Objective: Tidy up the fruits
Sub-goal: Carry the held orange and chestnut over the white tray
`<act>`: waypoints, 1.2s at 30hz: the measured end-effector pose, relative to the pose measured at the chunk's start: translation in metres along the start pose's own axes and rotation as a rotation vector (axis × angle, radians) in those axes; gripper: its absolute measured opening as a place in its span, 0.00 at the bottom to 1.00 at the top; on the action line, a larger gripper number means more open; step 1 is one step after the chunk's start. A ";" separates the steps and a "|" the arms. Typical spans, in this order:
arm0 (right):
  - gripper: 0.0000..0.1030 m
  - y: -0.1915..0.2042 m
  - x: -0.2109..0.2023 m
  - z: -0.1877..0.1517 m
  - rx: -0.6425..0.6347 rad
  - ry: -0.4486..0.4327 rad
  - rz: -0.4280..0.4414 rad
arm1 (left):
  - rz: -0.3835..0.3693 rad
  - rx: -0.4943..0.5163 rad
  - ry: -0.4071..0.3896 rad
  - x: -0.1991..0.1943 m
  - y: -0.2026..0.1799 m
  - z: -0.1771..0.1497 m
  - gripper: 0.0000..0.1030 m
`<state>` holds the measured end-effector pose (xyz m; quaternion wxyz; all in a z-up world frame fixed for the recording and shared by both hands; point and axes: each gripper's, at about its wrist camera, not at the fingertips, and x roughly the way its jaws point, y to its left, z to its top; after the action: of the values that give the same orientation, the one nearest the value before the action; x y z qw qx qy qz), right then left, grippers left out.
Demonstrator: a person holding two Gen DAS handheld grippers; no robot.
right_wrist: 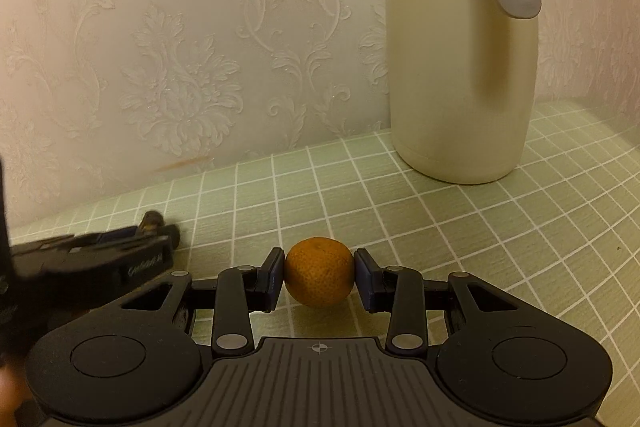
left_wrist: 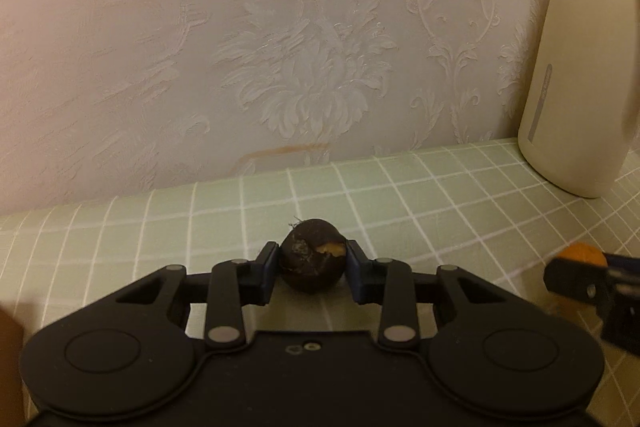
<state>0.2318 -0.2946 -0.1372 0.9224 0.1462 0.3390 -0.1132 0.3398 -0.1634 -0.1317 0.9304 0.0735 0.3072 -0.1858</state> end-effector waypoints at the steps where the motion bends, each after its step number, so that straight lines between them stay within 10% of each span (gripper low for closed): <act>1: 0.37 0.000 -0.001 0.000 0.002 0.000 0.001 | 0.004 -0.008 0.004 -0.004 0.000 -0.002 0.24; 36: 0.37 0.044 -0.070 -0.061 -0.162 0.142 0.173 | 0.076 -0.069 0.035 -0.158 0.021 -0.087 0.24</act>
<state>0.1568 -0.2250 -0.1273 0.9111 0.1078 0.3978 0.0049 0.1831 -0.0746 -0.1058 0.9332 0.0562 0.3268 -0.1385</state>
